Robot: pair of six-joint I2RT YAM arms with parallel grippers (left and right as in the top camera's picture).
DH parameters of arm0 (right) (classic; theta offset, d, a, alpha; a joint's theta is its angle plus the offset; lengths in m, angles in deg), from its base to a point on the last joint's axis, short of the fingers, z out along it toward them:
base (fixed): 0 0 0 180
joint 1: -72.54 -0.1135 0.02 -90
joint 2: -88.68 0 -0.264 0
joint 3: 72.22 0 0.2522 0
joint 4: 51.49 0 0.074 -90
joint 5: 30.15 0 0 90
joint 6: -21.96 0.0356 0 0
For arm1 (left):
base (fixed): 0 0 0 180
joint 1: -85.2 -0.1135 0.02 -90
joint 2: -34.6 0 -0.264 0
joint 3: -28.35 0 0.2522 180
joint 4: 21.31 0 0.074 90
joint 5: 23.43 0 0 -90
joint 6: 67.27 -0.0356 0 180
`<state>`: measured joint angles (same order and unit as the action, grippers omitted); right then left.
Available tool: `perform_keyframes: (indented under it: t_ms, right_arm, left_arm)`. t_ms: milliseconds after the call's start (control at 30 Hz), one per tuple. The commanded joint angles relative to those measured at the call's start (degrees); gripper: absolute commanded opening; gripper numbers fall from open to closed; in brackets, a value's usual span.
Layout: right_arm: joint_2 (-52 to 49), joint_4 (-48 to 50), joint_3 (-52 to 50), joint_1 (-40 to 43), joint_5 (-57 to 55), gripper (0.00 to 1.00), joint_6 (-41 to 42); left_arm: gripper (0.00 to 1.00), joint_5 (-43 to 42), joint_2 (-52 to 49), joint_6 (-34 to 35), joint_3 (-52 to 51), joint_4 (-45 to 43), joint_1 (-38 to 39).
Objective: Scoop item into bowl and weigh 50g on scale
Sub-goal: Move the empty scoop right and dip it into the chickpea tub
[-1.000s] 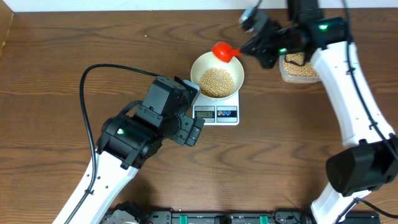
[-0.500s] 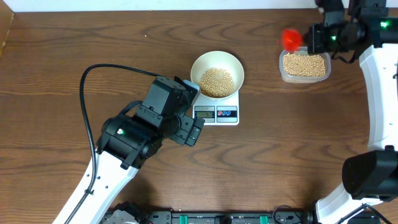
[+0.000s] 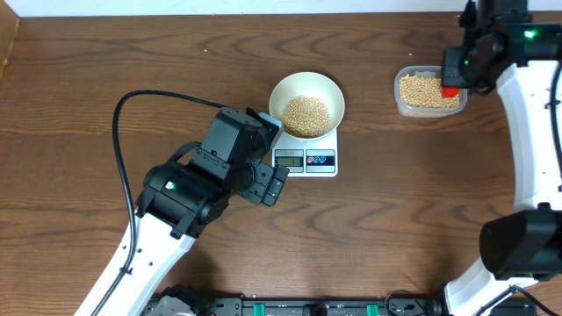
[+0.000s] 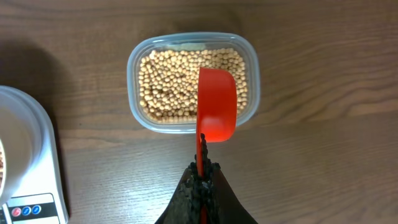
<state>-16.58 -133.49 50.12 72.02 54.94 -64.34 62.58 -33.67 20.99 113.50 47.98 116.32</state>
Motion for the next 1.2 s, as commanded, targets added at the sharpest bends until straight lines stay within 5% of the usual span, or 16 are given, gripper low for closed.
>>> perform_keyframes:
  t_ms: [0,600,1167]
  right_arm:
    - [-2.08,0.44,-0.72,-1.70,-2.99,0.01,0.28]
    - [-11.52,5.03,-1.49,-2.97,-4.81,0.01,-0.04]
    - [-11.85,8.41,-1.49,-2.08,5.20,0.01,-0.70]
  left_arm:
    - [0.92,-0.07,-0.31,-0.42,1.44,0.13,-0.35]
    - [0.92,-0.07,-0.33,-0.39,1.44,0.13,-0.35]
    - [0.92,-0.07,-0.33,-0.42,1.42,0.13,-0.35]
